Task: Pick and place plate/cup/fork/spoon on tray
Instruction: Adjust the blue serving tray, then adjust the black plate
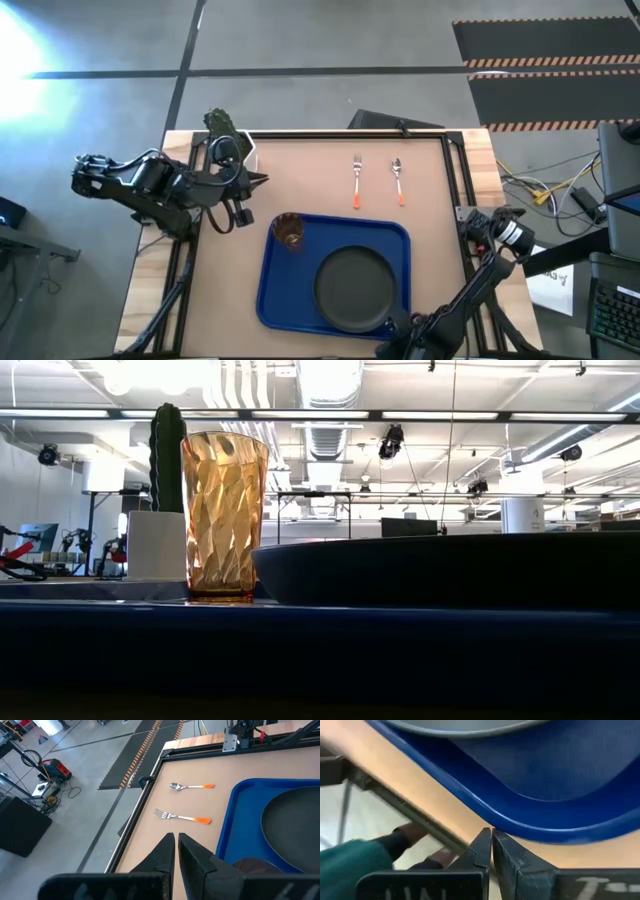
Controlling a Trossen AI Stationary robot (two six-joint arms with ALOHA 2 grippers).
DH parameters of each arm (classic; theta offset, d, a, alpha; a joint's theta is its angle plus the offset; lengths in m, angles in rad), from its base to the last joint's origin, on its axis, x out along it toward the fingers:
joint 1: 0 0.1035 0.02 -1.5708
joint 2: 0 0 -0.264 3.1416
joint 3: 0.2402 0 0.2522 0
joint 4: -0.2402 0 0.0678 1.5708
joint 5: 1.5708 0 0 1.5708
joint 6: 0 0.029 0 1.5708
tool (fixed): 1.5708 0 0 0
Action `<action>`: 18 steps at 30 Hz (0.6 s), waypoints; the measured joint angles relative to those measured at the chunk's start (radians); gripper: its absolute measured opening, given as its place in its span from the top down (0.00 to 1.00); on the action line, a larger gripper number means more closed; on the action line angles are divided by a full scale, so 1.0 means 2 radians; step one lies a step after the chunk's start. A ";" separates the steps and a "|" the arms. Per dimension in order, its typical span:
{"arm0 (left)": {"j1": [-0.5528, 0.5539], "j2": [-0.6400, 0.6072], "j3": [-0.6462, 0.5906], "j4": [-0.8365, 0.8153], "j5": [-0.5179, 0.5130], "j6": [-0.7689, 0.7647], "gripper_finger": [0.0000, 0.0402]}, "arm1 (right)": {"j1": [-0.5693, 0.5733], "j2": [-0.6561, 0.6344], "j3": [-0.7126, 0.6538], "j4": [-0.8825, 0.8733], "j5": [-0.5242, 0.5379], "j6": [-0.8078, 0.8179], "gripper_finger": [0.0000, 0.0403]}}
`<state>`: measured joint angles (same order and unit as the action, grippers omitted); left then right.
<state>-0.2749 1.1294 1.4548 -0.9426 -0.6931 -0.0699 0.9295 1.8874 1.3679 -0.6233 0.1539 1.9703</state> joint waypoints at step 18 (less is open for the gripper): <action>0.000 0.000 0.000 0.000 0.000 0.000 0.98 | 0.000 -0.044 0.011 -0.079 0.118 -0.010 0.98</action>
<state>-0.2749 1.1297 1.4548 -0.9427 -0.6930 -0.0708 0.9291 1.7991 1.3907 -0.7806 0.3903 1.9513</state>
